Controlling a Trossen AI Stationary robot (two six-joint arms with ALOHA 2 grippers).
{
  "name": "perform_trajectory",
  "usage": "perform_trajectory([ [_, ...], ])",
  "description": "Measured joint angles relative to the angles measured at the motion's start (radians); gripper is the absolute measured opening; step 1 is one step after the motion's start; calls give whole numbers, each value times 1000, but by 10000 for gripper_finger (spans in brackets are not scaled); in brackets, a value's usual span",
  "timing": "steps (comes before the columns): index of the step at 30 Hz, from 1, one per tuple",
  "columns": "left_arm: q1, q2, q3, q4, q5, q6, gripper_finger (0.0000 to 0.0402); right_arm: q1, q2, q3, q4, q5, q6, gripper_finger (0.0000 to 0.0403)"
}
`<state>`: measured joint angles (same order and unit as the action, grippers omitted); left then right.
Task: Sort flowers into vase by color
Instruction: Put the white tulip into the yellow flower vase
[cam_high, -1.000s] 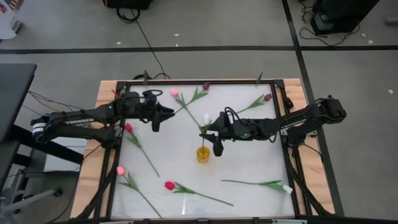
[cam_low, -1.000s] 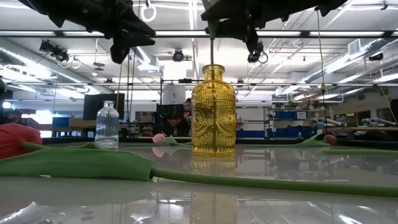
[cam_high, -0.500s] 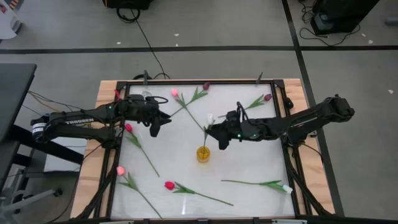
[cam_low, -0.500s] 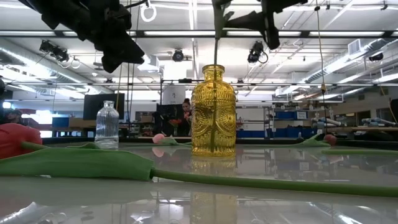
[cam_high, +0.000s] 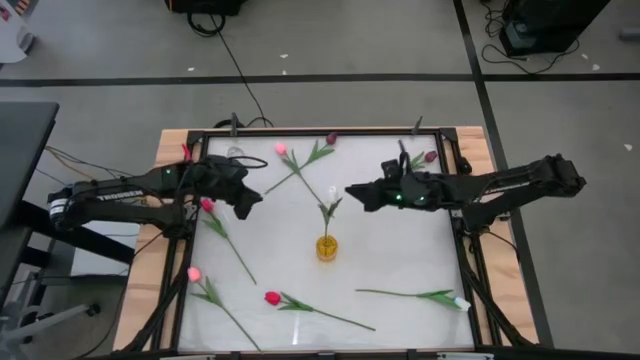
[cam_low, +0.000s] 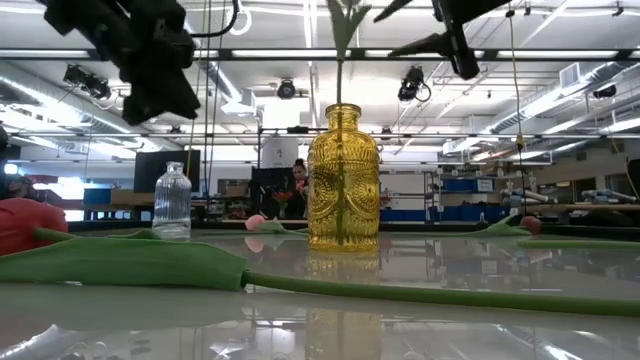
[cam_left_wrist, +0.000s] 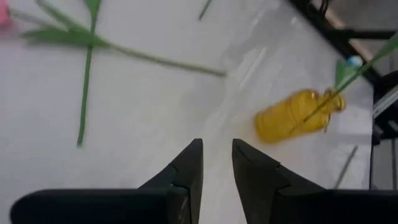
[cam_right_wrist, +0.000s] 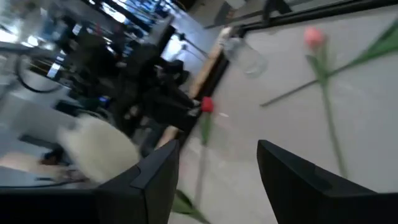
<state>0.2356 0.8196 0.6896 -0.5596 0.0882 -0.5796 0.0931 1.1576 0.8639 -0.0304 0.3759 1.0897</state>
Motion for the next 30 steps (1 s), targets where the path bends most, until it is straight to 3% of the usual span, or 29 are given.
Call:
perform_trajectory([
  [9, -130, 4, 188, -300, -139, -121, 80, -2, -157, 0, -13, -55, 63, 224],
  [17, -237, 26, 206, -446, -143, -503, 80, 56, -248, 0, -107, -57, 98, 224],
  [23, -278, 104, 206, -447, -183, -606, 79, 96, -263, 0, -440, -56, 256, 224],
  [26, -277, 147, 206, -431, -218, -601, 79, 134, -244, 0, -599, -97, 385, 224],
  [30, -256, 192, 206, -406, -283, -579, 79, 168, -205, 0, -754, -145, 430, 224],
])
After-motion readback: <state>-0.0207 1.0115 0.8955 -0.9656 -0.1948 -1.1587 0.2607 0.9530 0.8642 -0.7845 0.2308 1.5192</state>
